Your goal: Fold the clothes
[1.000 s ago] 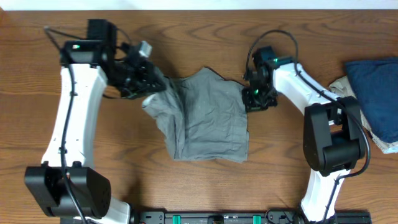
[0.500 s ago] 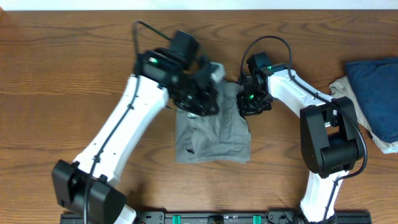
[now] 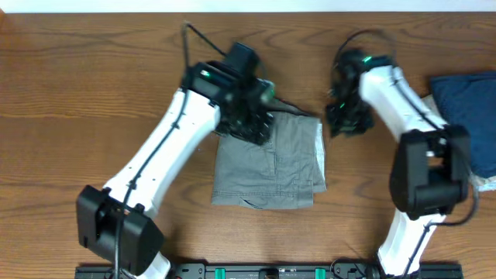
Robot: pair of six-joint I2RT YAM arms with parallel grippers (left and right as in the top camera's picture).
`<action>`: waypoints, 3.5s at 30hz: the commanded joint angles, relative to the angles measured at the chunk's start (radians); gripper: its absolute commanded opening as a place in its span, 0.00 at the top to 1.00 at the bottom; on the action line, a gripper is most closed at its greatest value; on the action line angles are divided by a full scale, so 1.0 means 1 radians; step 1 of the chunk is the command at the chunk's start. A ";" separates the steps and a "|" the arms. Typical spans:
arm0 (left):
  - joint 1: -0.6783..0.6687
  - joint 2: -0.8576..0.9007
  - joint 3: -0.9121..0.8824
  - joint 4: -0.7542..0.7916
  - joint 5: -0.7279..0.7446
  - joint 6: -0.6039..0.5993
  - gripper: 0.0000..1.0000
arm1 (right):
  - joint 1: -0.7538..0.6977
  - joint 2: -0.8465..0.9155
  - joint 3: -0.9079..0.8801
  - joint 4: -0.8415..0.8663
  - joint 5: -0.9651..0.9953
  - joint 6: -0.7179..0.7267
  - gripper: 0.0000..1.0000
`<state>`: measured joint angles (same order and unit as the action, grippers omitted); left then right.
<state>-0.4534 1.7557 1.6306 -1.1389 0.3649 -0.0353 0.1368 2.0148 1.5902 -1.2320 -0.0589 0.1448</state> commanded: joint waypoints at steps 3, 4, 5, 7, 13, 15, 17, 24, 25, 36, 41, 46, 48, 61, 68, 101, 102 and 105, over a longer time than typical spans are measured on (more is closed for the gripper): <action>0.130 -0.007 0.023 0.031 -0.062 -0.079 0.22 | -0.039 -0.135 0.055 -0.017 -0.084 -0.081 0.54; 0.146 -0.004 0.023 0.034 -0.063 -0.078 0.19 | -0.039 -0.142 0.054 -0.020 -0.128 -0.105 0.54; 0.158 0.001 0.023 0.034 -0.063 -0.074 0.16 | -0.037 -0.145 0.052 -0.024 -0.172 -0.128 0.53; 0.173 0.016 0.019 0.034 -0.063 -0.074 0.10 | -0.028 -0.143 0.042 -0.033 -0.238 -0.166 0.51; 0.180 0.109 -0.010 0.034 -0.059 -0.048 0.06 | -0.006 -0.129 -0.072 0.036 -0.367 -0.182 0.53; 0.180 0.155 -0.010 0.034 -0.060 -0.048 0.06 | 0.002 -0.129 -0.127 0.079 -0.403 -0.191 0.55; 0.180 0.197 -0.010 0.039 -0.059 -0.048 0.06 | 0.009 -0.129 -0.187 0.139 -0.418 -0.185 0.58; 0.179 0.333 -0.010 0.104 0.010 -0.049 0.06 | 0.048 -0.129 -0.386 0.495 -0.327 -0.015 0.66; 0.179 0.345 -0.010 0.111 0.010 -0.053 0.06 | 0.050 -0.129 -0.404 0.556 -0.289 0.041 0.66; 0.177 0.388 -0.010 0.131 0.011 -0.330 0.07 | 0.044 -0.129 -0.321 0.862 -0.261 0.140 0.65; 0.170 0.386 -0.003 0.136 -0.016 -0.398 0.16 | 0.026 -0.160 -0.155 0.520 -0.265 0.054 0.60; 0.194 0.353 0.068 0.138 -0.144 -0.245 0.16 | 0.021 -0.227 -0.086 0.186 -0.285 0.005 0.61; 0.200 0.340 0.112 0.167 -0.153 -0.172 0.15 | 0.039 -0.238 -0.092 0.081 -0.329 -0.035 0.62; 0.200 0.362 0.111 0.344 -0.153 -0.156 0.15 | 0.350 -0.237 -0.379 0.088 -0.519 -0.106 0.62; 0.200 0.402 0.056 0.323 -0.153 -0.156 0.15 | 0.439 -0.237 -0.529 0.254 -0.499 -0.013 0.62; 0.248 0.321 0.067 -0.090 0.005 -0.137 0.12 | -0.046 -0.237 -0.377 0.314 -0.314 0.069 0.28; 0.248 0.322 0.067 -0.086 -0.013 -0.137 0.11 | -0.060 -0.237 -0.378 0.311 -0.318 0.072 0.26; 0.247 0.323 0.062 -0.029 -0.037 -0.118 0.07 | -0.100 -0.237 -0.383 0.308 -0.355 0.052 0.15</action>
<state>-0.2047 2.0865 1.6829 -1.1946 0.3782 -0.1791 0.0654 1.7790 1.2087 -0.9211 -0.3649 0.2169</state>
